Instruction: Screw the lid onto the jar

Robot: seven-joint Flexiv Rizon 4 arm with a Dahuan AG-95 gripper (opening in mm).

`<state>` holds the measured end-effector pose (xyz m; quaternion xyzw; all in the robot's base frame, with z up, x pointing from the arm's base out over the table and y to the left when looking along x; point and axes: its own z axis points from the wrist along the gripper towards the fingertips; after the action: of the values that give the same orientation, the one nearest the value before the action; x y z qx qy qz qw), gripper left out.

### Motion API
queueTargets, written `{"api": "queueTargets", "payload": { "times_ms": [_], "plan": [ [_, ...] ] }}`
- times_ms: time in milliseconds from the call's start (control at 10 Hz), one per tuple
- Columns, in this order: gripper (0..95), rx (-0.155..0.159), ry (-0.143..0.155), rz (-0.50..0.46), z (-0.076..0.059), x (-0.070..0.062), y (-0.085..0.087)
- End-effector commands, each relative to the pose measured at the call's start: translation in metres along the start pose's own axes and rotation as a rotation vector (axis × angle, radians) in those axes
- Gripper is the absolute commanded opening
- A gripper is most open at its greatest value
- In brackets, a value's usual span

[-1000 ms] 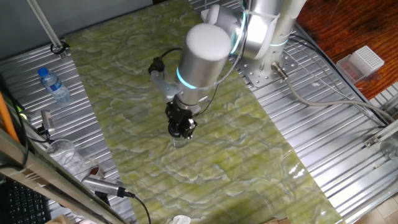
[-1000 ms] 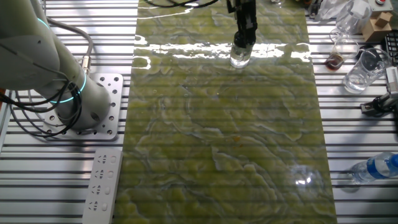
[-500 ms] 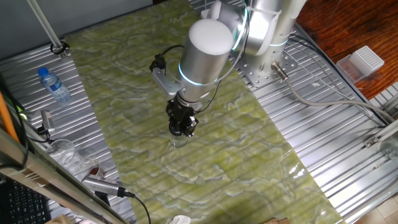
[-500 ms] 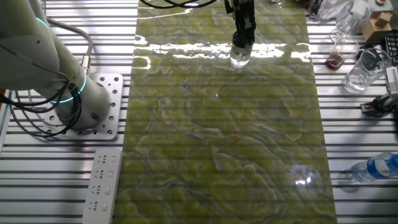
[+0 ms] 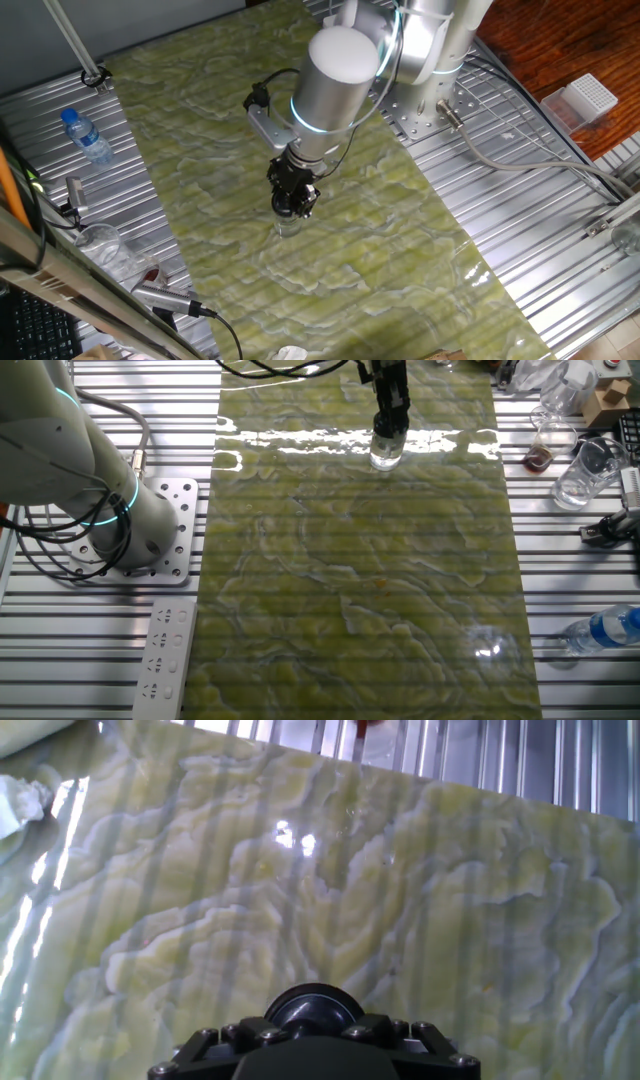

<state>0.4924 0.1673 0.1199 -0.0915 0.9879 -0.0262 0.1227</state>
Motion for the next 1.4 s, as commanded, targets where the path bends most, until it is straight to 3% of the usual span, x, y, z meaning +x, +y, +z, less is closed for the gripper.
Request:
{"api": "queueTargets", "payload": {
  "times_ms": [100, 400, 1000, 1100, 1400],
  "plan": [
    [57.0, -0.02, -0.021, 0.008, -0.0005, -0.0001, 0.0001],
    [57.0, -0.028, -0.043, -0.005, -0.0005, -0.0001, 0.0001],
    [57.0, -0.025, -0.042, -0.014, -0.0003, -0.0002, 0.0005],
    [76.0, -0.025, -0.028, -0.033, -0.0002, -0.0002, 0.0006],
    [76.0, -0.03, 0.007, -0.049, -0.0002, -0.0002, 0.0006]
  ]
}}
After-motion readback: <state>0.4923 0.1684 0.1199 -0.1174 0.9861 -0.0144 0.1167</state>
